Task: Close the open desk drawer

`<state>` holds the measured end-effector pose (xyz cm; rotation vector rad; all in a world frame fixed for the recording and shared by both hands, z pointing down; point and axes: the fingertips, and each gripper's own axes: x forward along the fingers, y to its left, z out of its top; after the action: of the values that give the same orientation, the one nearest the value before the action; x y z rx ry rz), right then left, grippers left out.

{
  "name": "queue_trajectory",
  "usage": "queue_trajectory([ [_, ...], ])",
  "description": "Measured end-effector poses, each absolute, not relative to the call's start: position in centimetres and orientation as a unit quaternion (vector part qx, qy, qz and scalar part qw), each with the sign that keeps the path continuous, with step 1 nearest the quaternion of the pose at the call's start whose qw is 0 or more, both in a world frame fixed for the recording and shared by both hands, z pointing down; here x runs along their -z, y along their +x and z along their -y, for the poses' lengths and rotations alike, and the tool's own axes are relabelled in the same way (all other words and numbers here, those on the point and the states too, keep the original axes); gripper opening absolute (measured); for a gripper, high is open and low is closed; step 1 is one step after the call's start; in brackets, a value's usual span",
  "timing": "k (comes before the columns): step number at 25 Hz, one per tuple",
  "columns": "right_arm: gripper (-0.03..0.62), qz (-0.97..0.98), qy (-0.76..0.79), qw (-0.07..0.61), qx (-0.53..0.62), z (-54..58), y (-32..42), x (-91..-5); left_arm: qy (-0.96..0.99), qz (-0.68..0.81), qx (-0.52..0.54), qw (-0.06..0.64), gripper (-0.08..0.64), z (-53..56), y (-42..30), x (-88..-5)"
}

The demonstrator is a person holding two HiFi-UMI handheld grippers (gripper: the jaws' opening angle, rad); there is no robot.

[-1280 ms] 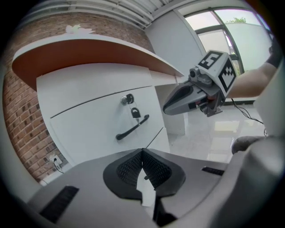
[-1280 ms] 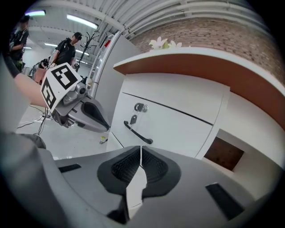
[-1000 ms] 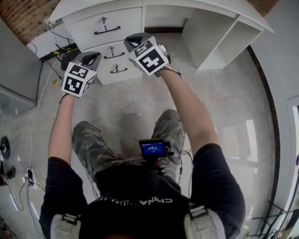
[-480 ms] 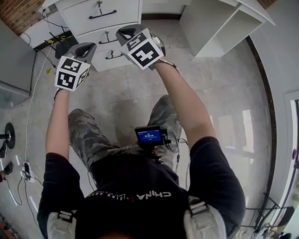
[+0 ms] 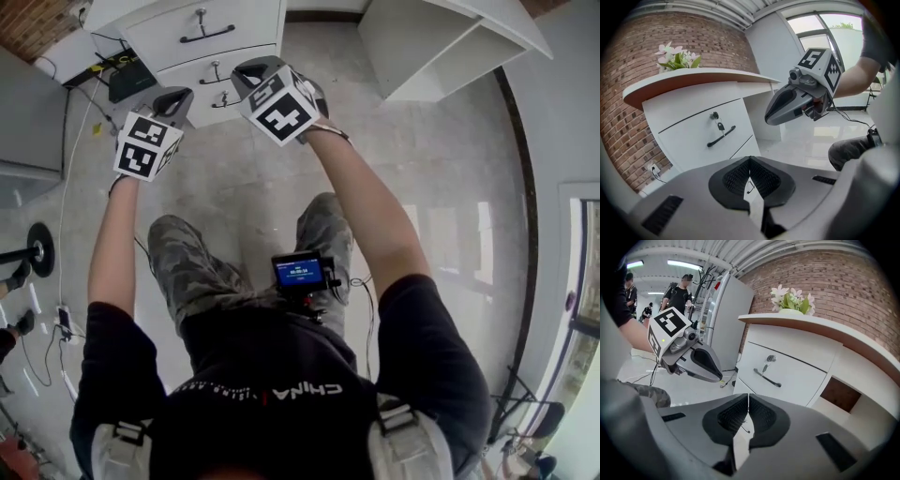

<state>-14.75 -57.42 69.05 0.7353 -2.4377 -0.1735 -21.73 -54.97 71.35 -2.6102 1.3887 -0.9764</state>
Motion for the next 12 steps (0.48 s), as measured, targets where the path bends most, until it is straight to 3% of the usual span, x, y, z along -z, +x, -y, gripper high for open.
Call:
queue_trajectory([
  [12, 0.017, 0.900, 0.260, 0.350, -0.006, 54.6, -12.2, -44.6, -0.839, -0.422, 0.338, -0.052, 0.012, 51.8, -22.3, -44.6],
])
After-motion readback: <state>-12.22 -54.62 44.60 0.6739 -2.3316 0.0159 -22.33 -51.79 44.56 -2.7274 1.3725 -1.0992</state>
